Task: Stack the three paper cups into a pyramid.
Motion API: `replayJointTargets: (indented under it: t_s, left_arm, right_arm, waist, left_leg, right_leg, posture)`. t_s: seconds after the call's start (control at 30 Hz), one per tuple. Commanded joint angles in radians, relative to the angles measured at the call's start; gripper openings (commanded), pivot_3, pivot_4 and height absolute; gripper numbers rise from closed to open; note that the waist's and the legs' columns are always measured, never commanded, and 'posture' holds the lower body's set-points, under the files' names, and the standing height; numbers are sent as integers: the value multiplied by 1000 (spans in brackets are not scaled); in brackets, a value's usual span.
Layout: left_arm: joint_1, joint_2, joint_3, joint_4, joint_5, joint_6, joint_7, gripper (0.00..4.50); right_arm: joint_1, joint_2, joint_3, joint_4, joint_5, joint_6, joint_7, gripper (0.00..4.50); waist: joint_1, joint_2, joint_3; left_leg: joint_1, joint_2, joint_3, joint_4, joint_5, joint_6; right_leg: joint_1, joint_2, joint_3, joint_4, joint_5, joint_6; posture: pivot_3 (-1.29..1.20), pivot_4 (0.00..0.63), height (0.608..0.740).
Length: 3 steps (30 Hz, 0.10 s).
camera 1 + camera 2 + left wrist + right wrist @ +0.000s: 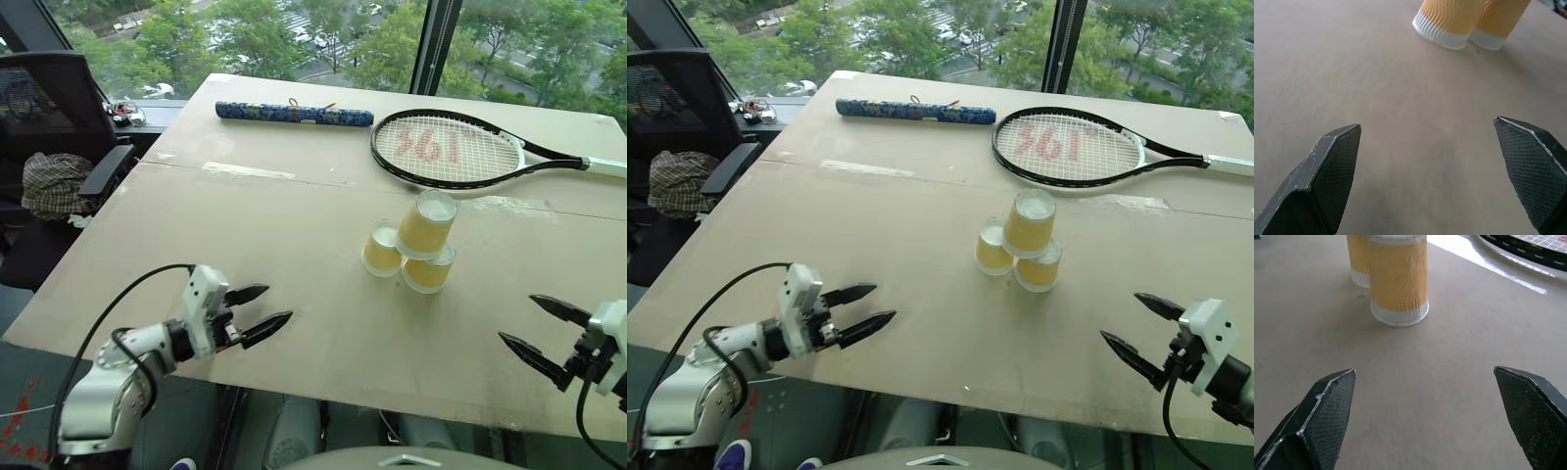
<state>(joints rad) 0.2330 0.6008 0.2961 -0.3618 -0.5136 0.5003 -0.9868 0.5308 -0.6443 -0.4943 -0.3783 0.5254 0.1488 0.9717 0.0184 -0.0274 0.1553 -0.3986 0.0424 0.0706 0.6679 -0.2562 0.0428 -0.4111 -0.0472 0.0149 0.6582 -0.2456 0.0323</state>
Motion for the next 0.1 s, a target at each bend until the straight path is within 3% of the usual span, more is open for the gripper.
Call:
replayJointTargets:
  t_s: [0.03,0.1]
  left_arm:
    - [51,1,47,-58,-16,-40,28,4458]
    - [60,-3,46,-64,-15,-40,49,4458]
  right_arm:
    - [21,-18,-66,46,0,-44,39,4500]
    - [19,-23,-69,62,2,-50,50,4500]
  waist:
    - [-3,0,-1]
    - [-4,0,-1]
  left_leg:
    - [0,0,0,0,0,0]
    - [0,0,0,0,0,0]
  right_leg:
    - [0,-1,0,0,0,0]
    - [0,-1,0,0,0,0]
  posture:
    - [0,150,740]
    - [0,150,740]
